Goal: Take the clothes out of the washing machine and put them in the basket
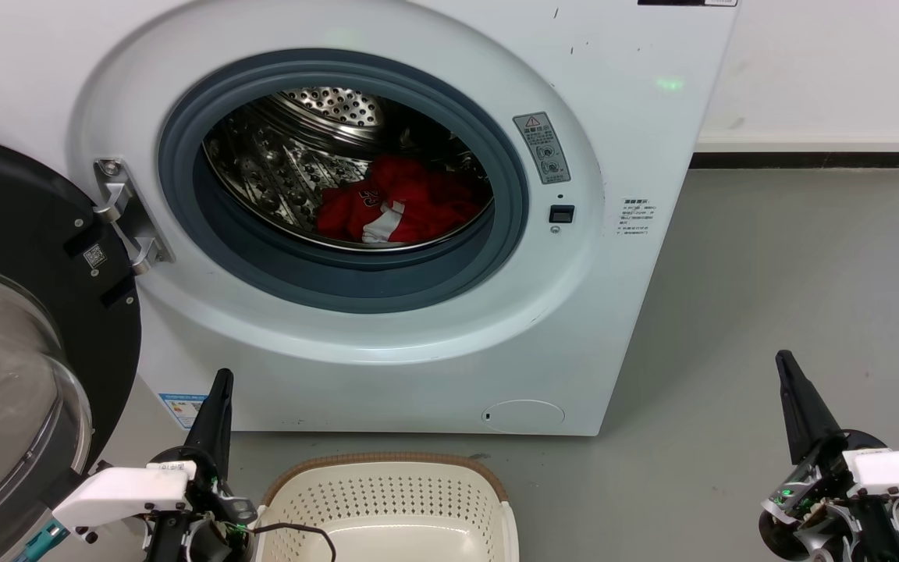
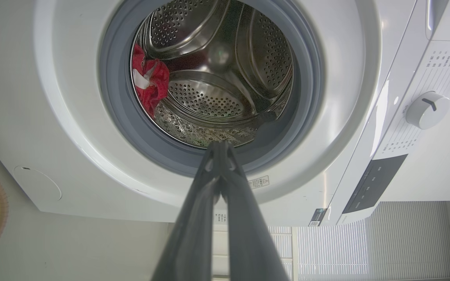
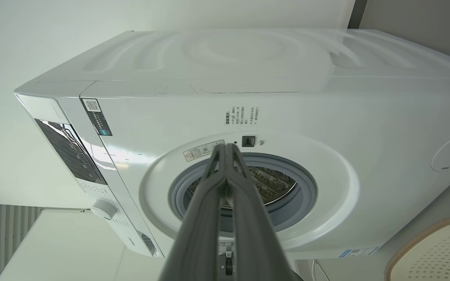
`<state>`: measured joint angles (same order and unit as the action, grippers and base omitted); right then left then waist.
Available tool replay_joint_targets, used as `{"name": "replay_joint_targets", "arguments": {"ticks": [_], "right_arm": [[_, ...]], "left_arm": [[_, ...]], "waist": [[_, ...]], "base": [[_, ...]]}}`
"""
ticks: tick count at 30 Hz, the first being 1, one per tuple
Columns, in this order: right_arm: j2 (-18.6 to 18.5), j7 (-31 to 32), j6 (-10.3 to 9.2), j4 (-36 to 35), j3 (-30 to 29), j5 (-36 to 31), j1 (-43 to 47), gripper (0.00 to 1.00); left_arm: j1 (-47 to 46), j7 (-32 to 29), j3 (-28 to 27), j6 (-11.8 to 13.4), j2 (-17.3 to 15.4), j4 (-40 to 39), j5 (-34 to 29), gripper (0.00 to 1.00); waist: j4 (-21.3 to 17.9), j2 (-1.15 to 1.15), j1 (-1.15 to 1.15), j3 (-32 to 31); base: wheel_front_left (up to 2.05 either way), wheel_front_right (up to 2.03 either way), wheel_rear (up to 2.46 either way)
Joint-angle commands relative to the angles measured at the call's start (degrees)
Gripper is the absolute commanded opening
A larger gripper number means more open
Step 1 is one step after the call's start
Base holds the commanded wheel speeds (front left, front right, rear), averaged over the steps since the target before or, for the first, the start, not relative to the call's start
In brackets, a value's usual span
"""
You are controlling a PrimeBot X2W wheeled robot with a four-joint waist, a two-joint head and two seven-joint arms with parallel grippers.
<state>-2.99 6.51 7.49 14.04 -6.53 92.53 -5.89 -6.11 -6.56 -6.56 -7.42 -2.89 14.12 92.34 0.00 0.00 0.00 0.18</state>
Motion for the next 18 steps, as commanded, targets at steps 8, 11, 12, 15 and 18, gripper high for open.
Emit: {"name": "replay_joint_targets", "arguments": {"ticks": [8, 11, 12, 15, 18], "right_arm": [[0.19, 0.02, 0.0, 0.07, 0.02, -0.26, -0.7, 0.0], [0.19, 0.02, 0.0, 0.07, 0.02, -0.26, -0.71, 0.0], [0.19, 0.02, 0.0, 0.07, 0.02, -0.26, -0.71, 0.0], [0.19, 0.02, 0.0, 0.07, 0.02, -0.26, -0.71, 0.0], [0.19, 0.02, 0.0, 0.07, 0.02, -0.26, -0.71, 0.0]], "left_arm": [[-0.34, -0.11, 0.0, -0.25, 0.05, -0.05, 0.15, 0.0], [-0.34, -0.12, 0.0, -0.25, 0.05, -0.05, 0.15, 0.0], [-0.34, -0.11, 0.0, -0.26, 0.05, -0.05, 0.15, 0.0], [-0.34, -0.12, 0.0, -0.25, 0.05, -0.05, 0.15, 0.0], [-0.34, -0.12, 0.0, -0.25, 0.05, -0.05, 0.15, 0.0]], "waist": [[0.0, 0.0, 0.0, 0.0], [0.0, 0.0, 0.0, 0.0], [0.0, 0.0, 0.0, 0.0], [0.0, 0.0, 0.0, 0.0], [0.0, 0.0, 0.0, 0.0]], "base": [[0.0, 0.0, 0.0], [0.0, 0.0, 0.0], [0.0, 0.0, 0.0], [0.0, 0.0, 0.0], [0.0, 0.0, 0.0]]}}
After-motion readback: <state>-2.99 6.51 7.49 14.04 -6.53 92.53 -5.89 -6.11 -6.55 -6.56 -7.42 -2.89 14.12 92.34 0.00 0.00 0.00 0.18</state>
